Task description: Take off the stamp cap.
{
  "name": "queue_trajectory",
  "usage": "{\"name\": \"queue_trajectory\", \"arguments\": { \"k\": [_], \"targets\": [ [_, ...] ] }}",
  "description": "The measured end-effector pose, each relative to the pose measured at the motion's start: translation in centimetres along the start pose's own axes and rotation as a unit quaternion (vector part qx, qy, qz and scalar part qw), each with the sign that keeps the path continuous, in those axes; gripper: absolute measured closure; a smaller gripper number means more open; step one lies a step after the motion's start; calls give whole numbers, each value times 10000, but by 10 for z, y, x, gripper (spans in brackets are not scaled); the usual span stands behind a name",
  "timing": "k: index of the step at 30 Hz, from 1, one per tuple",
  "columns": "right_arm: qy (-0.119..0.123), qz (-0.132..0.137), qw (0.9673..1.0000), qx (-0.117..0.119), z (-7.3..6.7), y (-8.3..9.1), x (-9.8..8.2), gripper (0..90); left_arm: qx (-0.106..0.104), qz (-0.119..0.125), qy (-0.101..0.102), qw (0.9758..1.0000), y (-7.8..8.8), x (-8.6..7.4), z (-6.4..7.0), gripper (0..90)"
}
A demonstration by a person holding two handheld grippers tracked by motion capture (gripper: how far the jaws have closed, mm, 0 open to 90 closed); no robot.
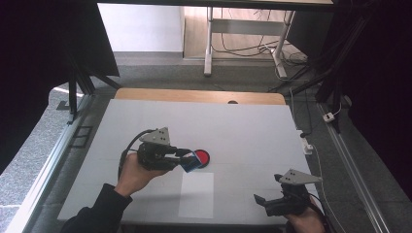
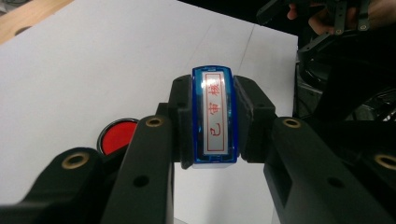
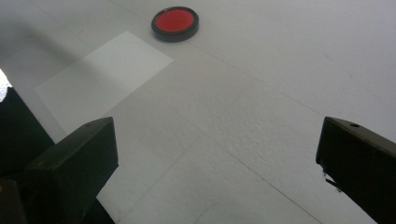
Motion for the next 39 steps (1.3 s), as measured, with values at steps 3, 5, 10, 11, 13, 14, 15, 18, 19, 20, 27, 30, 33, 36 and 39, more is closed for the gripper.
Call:
{"name": "queue_trajectory", "arguments": {
  "k": [3, 5, 10, 11, 13, 14, 15, 18, 19, 20, 27, 30, 33, 36, 39],
  "targets": [
    [50, 62, 9999, 140, -6, -2, 4, 0, -51, -8, 32, 10000, -1, -1, 0, 707],
    [125, 100, 9997, 173, -10, -4, 7, 0, -75, -11, 51, 10000, -1, -1, 1, 707],
    [250, 229, 9988, 356, -20, -9, 15, 0, -132, -6, 68, 9999, -1, -1, 1, 707],
    [262, 244, 9985, 419, -22, -10, 16, 0, -145, -6, 70, 9999, -1, -2, 1, 707],
    [252, 393, 9972, 582, -28, -14, 22, 0, -156, -6, 98, 9998, -1, -3, 1, 707],
    [252, 393, 9972, 582, -28, -14, 22, 0, -157, -1, 110, 9998, -1, -3, 1, 707],
    [248, 401, 9969, 622, -30, -15, 24, 0, -169, 9, 130, 9998, -1, -4, 0, 707],
    [343, 378, 9960, 730, -36, -22, 25, 0, -188, -1, 160, 9997, -1, -5, -1, 707],
    [343, 378, 9960, 730, -36, -22, 25, 0, -184, -14, 165, 9997, -1, -6, -1, 707],
    [388, 355, 9956, 778, -39, -25, 26, 0, -184, -23, 171, 9997, -1, -6, -1, 707],
    [409, 339, 9938, 976, -47, -32, 30, 0, -137, -69, 168, 9997, -2, -7, -2, 708],
    [357, 363, 9919, 1160, -54, -37, 34, 0, -175, -74, 262, 9995, -3, -7, -2, 708],
    [353, 381, 9908, 1253, -58, -42, 38, 0, -225, -44, 348, 9991, -4, -7, -2, 708],
    [371, 411, 9891, 1364, -63, -47, 42, 0, -221, -55, 321, 9992, -4, -7, -3, 708],
    [399, 414, 9881, 1424, -66, -52, 46, 0, -252, -30, 274, 9993, -4, -7, -2, 708]
  ]
}}
Point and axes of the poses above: each handheld gripper's, and its own axes: y roughly backward along the jaws, x roughly out of its top, z roughly to its right, the point moved 10 cm from there along -y, roughly forward along the jaws, and after that the axes turned 9 degrees about z, right-handed, at the moved point
